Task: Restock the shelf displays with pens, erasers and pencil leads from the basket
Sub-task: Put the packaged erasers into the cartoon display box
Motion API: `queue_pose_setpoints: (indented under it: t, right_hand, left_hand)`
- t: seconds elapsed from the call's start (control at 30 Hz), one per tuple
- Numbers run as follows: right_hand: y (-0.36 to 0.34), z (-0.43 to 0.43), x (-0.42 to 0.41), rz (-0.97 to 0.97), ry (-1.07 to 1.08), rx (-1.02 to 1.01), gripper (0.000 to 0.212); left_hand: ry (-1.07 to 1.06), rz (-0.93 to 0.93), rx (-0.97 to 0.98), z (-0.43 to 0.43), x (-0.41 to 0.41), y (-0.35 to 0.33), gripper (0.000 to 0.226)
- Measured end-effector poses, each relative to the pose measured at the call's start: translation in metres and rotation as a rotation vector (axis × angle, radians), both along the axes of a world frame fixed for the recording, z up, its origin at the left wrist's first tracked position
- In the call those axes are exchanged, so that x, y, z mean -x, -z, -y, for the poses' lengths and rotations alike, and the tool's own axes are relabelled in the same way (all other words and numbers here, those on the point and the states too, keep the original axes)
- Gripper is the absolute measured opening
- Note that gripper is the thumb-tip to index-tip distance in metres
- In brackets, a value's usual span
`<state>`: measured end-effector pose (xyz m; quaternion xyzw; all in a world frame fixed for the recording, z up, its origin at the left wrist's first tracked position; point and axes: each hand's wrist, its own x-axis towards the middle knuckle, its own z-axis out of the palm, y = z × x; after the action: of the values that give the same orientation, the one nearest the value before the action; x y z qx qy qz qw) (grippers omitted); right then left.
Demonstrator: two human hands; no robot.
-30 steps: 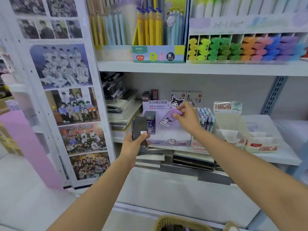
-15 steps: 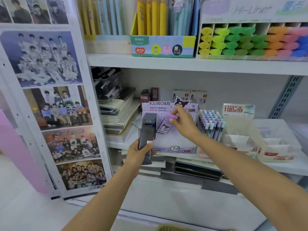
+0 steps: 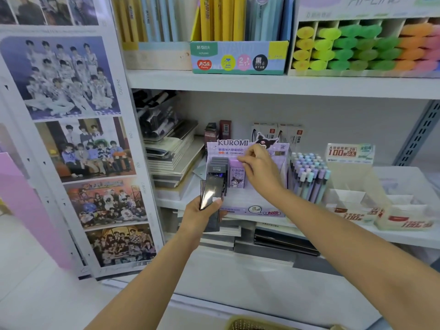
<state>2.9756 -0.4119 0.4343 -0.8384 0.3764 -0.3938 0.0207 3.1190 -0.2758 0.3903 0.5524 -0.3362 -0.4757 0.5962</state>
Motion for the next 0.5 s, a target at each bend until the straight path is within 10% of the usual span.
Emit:
queue_pose_setpoints:
  t: [0.23,0.37,0.5]
  right_hand:
    - [0.002,-0.010,0.005,0.036,-0.018,-0.050,0.035]
    - [-0.011,-0.029,0.005,0.345,-0.274,-0.521,0.027]
    - [-0.016,-0.047,0.014,0.251,-0.412,-0.723,0.026]
  left_hand:
    - [-0.035,0.053,0.010,-0.004,0.001,-0.004,0.033]
    - [-0.007,0.097,0.006,-0.007,0.006,-0.012,0.023]
    - [0.081,0.090,-0.024,-0.013,0.018,-0.024,0.029]
